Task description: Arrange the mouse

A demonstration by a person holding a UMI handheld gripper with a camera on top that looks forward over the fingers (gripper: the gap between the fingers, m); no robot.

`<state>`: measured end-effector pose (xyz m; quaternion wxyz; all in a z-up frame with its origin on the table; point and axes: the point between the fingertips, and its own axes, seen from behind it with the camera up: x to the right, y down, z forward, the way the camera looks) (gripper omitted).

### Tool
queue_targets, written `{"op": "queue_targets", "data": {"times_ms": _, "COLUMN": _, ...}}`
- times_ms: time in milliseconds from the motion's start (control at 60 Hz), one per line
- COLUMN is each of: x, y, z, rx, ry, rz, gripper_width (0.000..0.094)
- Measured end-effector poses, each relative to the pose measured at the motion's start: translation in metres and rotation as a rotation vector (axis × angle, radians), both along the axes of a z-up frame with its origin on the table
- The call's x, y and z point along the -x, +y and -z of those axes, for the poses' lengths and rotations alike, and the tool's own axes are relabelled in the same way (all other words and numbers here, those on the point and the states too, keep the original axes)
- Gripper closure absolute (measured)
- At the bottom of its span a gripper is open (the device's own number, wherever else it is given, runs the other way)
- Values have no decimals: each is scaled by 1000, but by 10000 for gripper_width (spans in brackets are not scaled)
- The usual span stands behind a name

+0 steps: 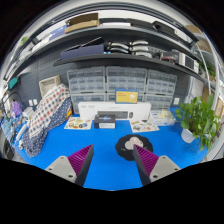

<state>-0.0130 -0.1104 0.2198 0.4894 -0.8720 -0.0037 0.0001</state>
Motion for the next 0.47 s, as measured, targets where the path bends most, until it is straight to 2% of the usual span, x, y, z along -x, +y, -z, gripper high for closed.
{"op": "queue_targets", "data": {"times_ms": 467, "x": 34, "y": -55, "z": 2, "rx": 10, "ry": -17, "rz": -39, "gripper_width": 144}}
